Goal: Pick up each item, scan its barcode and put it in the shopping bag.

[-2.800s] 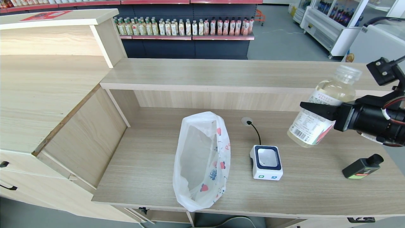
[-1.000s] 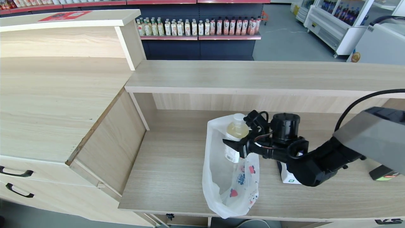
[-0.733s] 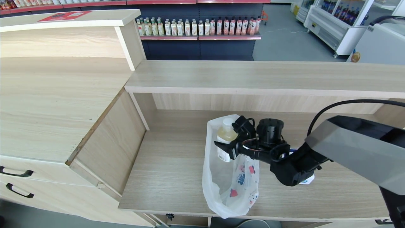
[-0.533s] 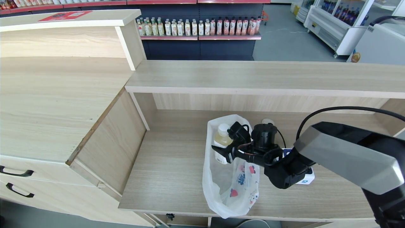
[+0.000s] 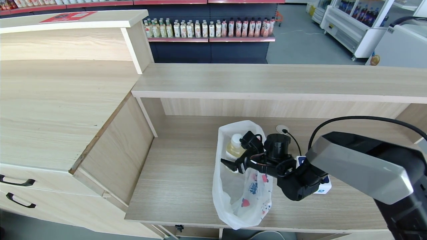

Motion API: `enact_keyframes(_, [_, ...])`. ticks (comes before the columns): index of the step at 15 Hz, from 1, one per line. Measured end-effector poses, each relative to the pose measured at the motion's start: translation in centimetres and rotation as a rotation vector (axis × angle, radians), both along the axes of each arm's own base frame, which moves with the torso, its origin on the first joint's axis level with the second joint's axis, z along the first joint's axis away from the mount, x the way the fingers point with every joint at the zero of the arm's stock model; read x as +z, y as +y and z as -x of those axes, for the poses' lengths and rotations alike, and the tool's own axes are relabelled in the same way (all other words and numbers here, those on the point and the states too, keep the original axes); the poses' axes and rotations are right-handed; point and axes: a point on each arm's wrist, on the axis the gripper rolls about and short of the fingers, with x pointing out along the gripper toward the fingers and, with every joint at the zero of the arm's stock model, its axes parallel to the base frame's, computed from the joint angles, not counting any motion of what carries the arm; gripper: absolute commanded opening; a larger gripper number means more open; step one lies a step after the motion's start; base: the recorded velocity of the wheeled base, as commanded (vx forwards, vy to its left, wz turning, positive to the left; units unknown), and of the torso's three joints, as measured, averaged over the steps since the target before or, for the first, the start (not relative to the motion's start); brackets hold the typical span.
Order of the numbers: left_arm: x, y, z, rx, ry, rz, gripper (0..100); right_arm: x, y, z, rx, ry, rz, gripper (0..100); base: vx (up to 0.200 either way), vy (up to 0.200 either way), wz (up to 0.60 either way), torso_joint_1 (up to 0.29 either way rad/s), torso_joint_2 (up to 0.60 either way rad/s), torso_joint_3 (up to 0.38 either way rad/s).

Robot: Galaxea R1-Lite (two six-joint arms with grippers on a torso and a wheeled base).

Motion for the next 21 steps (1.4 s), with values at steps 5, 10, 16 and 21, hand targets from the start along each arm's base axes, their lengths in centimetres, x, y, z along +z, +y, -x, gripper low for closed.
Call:
enact_keyframes(5, [0.0,0.0,0.0,0.000,0.000,0.000,100,5.6,-1.7,2.1,-0.035,0.135,-0.124,100,0.000,0.000,0.00,0.000,0.00,0.000])
enact_keyframes(10, [0.0,0.0,0.0,0.000,0.000,0.000,100,12.5,-6.3,5.9,-0.090,0.193,-0.281,100,0.000,0.000,0.00,0.000,0.00,0.000])
enact_keyframes(16, [0.0,0.0,0.0,0.000,0.000,0.000,100,16.4,-18.3,8.6,-0.426,0.205,-0.265,100,0.000,0.000,0.00,0.000,0.00,0.000])
enact_keyframes(21, [0.0,0.0,0.0,0.000,0.000,0.000,100,16.0,-22.0,12.3,-0.558,0.231,-0.258,100,0.000,0.000,0.00,0.000,0.00,0.000])
